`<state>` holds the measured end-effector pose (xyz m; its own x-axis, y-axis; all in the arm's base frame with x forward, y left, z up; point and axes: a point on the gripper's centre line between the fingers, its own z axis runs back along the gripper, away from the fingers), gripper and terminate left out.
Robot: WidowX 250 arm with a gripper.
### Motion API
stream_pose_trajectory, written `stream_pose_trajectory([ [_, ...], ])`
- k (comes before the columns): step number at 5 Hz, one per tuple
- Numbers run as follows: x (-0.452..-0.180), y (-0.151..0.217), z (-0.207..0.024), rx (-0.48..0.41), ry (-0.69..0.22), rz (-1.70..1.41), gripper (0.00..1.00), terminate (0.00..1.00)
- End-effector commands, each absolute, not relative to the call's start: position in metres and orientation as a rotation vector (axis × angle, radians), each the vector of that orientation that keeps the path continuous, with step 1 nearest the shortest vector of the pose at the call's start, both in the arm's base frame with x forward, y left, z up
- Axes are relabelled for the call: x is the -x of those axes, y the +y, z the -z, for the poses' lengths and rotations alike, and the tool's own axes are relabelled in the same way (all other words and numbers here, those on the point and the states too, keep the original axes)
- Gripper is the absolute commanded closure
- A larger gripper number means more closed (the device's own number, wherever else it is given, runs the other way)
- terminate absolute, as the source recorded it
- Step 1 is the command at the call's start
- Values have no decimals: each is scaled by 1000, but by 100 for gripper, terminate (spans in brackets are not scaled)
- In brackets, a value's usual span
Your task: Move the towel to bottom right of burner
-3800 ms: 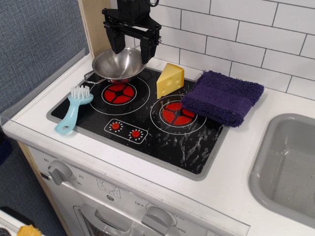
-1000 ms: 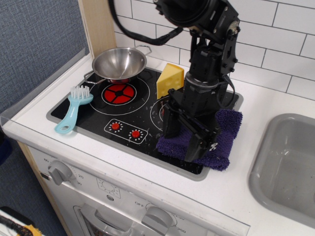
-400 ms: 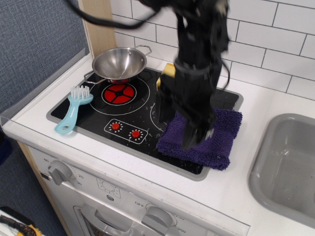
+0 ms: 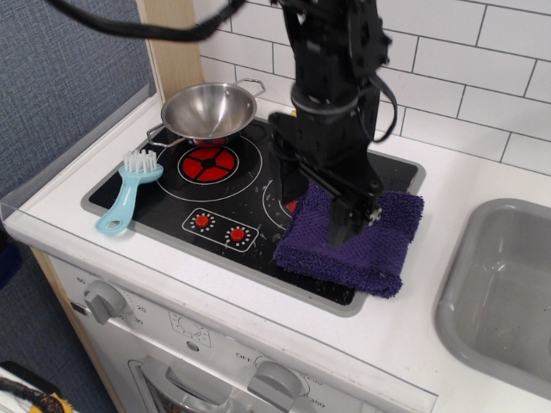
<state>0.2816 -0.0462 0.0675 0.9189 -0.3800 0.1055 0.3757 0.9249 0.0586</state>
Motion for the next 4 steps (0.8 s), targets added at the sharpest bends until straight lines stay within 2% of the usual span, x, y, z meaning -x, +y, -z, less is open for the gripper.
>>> stream_pose_trajectory([
  [1, -332, -54, -20, -30, -106, 279, 0, 0],
  [2, -338, -57, -8, -24, -97, 270, 0, 0],
  [3, -317, -58, 0, -59, -39, 322, 0, 0],
  [4, -277, -55, -3, -73, 19, 384, 0, 0],
])
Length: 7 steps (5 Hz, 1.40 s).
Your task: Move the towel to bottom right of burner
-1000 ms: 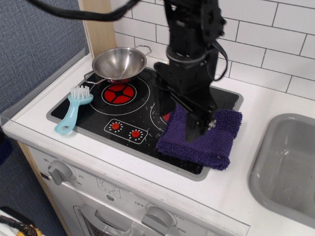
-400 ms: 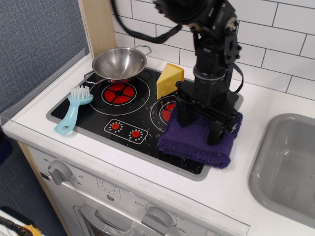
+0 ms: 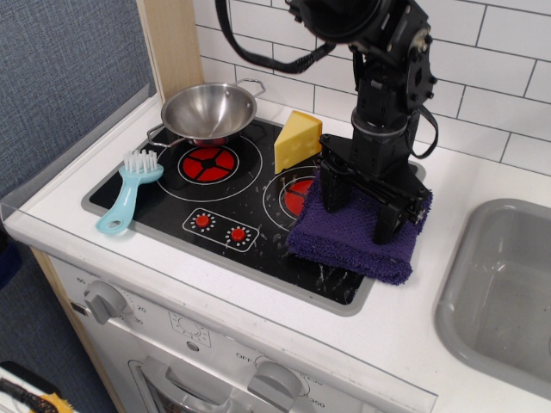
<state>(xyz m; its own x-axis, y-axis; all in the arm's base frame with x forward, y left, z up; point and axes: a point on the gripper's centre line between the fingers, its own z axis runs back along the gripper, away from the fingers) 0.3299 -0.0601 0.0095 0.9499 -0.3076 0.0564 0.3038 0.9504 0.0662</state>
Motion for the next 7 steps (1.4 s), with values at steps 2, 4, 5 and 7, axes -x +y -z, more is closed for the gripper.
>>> stream_pose_trajectory([
  [2, -225, -47, -15, -24, 82, 405, 0, 0],
  [4, -244, -51, -33, -22, -37, 399, 0, 0],
  [5, -249, -48, -65, -18, -134, 325, 0, 0],
  [7, -250, -42, -73, 1, -137, 274, 0, 0],
])
